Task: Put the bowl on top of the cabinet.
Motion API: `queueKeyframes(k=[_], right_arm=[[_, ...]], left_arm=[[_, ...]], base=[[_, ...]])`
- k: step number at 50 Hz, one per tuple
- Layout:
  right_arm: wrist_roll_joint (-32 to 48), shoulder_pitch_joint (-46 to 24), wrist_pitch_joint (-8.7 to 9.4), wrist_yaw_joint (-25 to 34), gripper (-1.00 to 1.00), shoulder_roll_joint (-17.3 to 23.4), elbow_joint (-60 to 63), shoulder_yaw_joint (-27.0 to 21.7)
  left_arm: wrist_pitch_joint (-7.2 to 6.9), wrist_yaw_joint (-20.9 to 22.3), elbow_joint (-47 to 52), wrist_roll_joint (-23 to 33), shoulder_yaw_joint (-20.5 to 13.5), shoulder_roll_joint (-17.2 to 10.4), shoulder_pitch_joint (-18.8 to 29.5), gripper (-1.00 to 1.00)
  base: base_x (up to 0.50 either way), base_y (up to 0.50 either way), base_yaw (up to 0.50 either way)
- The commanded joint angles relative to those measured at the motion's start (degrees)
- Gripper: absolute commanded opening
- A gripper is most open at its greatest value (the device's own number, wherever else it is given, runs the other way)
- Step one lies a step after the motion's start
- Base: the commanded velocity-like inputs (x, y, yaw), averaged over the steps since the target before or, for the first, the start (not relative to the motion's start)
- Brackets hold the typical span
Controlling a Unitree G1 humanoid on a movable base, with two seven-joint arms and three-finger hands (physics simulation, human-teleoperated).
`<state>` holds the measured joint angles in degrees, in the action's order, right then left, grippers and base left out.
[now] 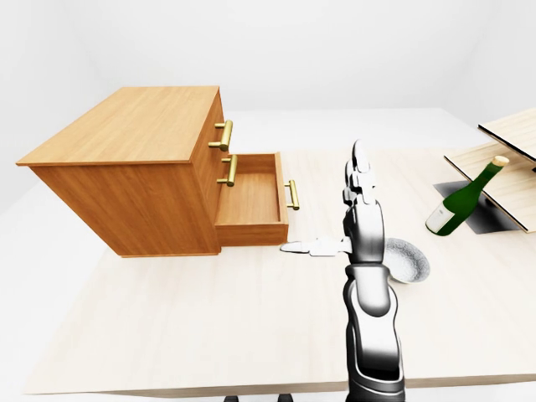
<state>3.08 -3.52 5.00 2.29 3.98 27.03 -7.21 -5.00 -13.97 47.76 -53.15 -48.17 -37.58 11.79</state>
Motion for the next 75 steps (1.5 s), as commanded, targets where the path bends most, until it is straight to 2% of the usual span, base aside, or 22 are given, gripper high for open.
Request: queueKeyframes(k=[1, 12, 30, 42, 53, 75], right_arm=[[2.8, -2.8, 0.0, -0.2, 1.0, 1.9, -1.8, -2.3], [5.3, -5.9, 0.0, 0.4, 1.0, 4.8, -4.3, -4.9], [8.7, -8.1, 0.0, 0.8, 1.0, 8.5, -8.4, -8.3], [11.0, -9.5, 0.0, 1.6, 1.0, 10.7, -8.7, -10.1], [12.7, -10.9, 0.0, 2.7, 1.0, 13.0, -10.5, -11.2], [16.7, -10.0, 0.0, 5.4, 1.0, 14.0, -11.4, -12.0]], left_arm=[[0.0, -0.1, -0.1, -0.4, -0.3, -0.2, -0.1, 1.0], [0.0, 0.0, 0.4, 0.4, 0.7, 0.4, 0.0, 1.0], [0.0, -0.2, 0.2, -0.2, 0.1, 0.0, -0.1, 1.0], [0.0, -1.6, 0.1, -2.5, -0.8, -1.4, 0.2, 1.0], [0.0, -1.6, 0.0, -2.2, -0.5, -1.4, 0.0, 1.0], [0.0, -0.5, 0.2, -0.7, -0.1, -0.5, -0.1, 1.0]], base=[[0.0, 0.0, 0.0], [0.0, 0.0, 0.0], [0.0, 0.0, 0.0], [0.0, 0.0, 0.0], [0.0, 0.0, 0.0], [0.0, 0.0, 0.0]])
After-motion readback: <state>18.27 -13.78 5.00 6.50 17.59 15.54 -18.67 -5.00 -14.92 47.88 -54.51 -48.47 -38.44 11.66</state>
